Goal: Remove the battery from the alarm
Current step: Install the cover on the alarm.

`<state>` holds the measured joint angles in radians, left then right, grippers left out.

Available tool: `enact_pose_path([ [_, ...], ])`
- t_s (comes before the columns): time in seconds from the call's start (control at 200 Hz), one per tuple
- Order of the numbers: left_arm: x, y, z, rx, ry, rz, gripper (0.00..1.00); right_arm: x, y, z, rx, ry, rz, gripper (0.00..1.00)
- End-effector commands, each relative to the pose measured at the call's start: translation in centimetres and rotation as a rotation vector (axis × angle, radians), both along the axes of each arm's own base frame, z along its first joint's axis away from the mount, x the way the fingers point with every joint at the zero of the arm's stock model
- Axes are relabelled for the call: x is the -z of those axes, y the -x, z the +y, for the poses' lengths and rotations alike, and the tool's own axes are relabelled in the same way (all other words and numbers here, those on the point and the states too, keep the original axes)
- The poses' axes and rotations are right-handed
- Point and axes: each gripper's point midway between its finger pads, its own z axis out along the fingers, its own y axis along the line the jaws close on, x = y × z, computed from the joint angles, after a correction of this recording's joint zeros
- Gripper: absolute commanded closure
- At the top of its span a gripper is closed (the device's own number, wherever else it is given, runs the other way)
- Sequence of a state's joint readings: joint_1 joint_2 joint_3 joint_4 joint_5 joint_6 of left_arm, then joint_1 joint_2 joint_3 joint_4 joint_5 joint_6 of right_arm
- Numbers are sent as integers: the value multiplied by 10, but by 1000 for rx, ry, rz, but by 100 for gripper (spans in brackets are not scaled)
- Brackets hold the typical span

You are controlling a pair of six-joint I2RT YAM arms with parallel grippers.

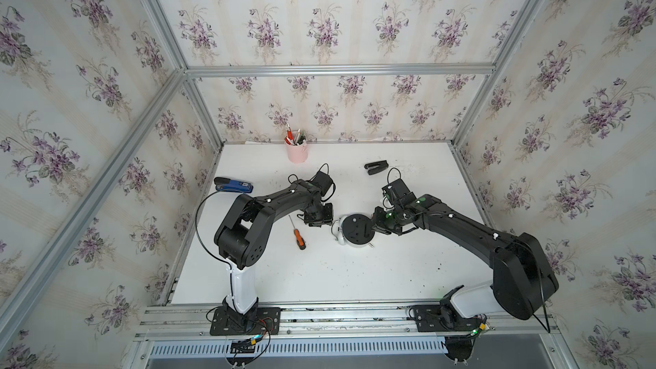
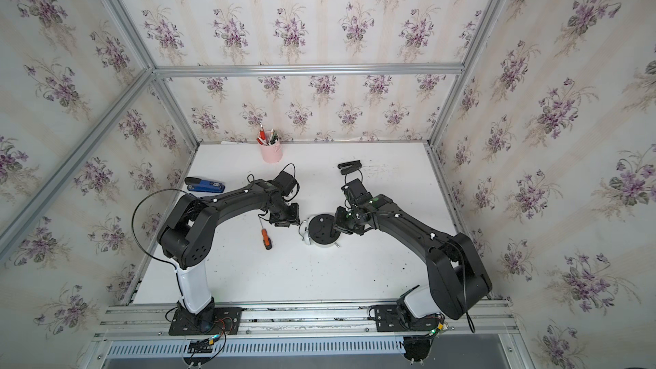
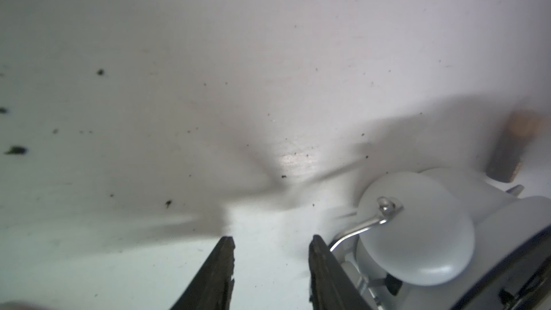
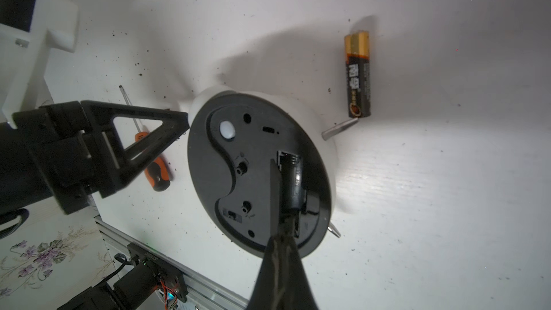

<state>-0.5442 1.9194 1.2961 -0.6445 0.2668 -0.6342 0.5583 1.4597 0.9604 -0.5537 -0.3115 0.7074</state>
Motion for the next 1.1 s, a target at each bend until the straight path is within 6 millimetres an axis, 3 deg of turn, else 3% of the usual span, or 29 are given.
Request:
enact_pose_path([
  [0.0, -9, -4, 6, 15, -31, -28, 54, 0, 0, 0, -47, 10, -1, 100],
  [0.395, -16, -6, 8, 18, -40, -46, 53, 16, 9, -1, -46, 7, 40, 100],
  [1.094, -15, -5, 7, 22, -33, -47, 54, 18, 2, 6, -29, -25, 32, 100],
])
